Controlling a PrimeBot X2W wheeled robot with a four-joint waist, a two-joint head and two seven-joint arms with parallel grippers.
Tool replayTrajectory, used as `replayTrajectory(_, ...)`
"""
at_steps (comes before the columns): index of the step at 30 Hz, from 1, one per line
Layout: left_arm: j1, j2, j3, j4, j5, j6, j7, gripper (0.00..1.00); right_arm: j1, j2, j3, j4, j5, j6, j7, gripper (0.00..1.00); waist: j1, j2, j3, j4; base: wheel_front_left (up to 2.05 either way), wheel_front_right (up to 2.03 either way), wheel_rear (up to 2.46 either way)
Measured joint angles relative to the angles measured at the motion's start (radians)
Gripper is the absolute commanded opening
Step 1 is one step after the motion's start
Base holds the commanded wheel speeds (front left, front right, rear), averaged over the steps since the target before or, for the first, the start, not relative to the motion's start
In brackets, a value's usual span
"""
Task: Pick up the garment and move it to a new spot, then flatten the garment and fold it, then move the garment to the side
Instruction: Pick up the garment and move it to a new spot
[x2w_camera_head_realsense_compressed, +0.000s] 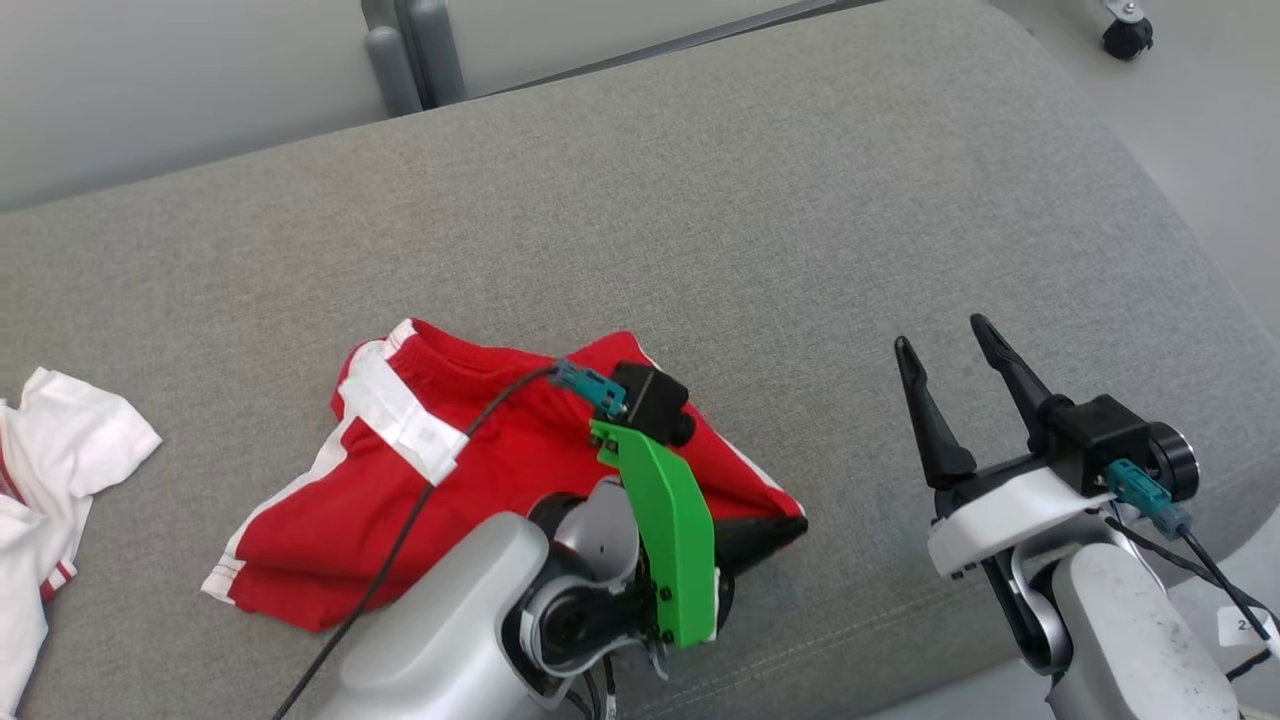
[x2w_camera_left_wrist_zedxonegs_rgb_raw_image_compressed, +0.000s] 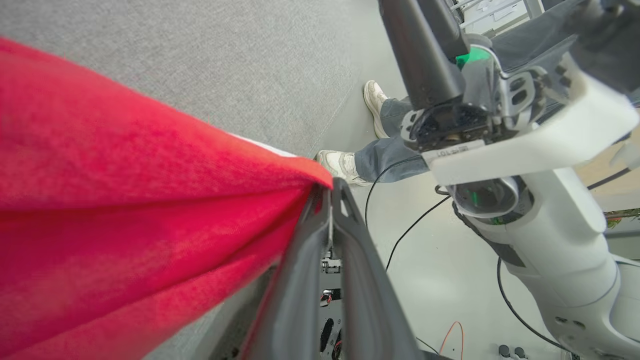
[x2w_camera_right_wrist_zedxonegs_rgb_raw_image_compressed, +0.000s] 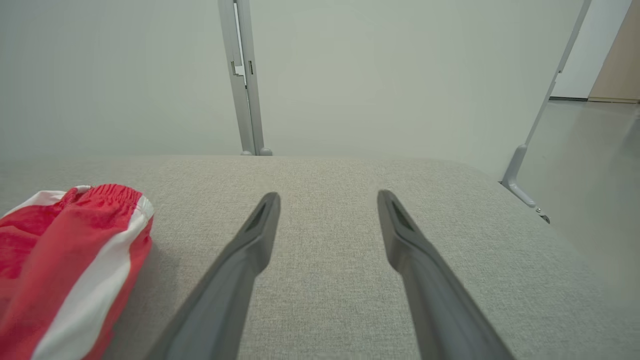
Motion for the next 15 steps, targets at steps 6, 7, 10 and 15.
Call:
replayTrajectory(6, 0.036, 0.002, -0.046, 0.002, 0.006, 0.033, -0.037, 0.0, 0.032, -0.015, -0.015, -0.003, 0.001, 0.0, 0.0, 1.0, 0.0, 0.0, -0.015, 0.036, 0.0, 0.0, 0.0)
replayTrajectory(7, 0.036, 0.002, -0.048, 0.003, 0.012, 0.04, -0.047, 0.0, 0.032, -0.013, -0.014, -0.004, 0.001, 0.0, 0.0, 1.0, 0.0, 0.0, -0.016, 0.043, 0.0, 0.0, 0.0)
replayTrajectory(10, 0.036, 0.002, -0.049, 0.016, 0.032, 0.053, -0.082, 1.0, 0.032, -0.008, -0.01, -0.005, 0.001, 0.002, 0.0, 1.0, 0.0, 0.0, -0.016, 0.062, 0.0, 0.0, 0.0)
replayTrajectory(15, 0.035, 0.007, -0.081, 0.044, 0.093, 0.07, -0.101, 1.0, 0.032, 0.001, 0.006, -0.005, 0.0, 0.011, 0.0, 1.0, 0.0, 0.0, -0.013, 0.08, 0.0, 0.0, 0.0)
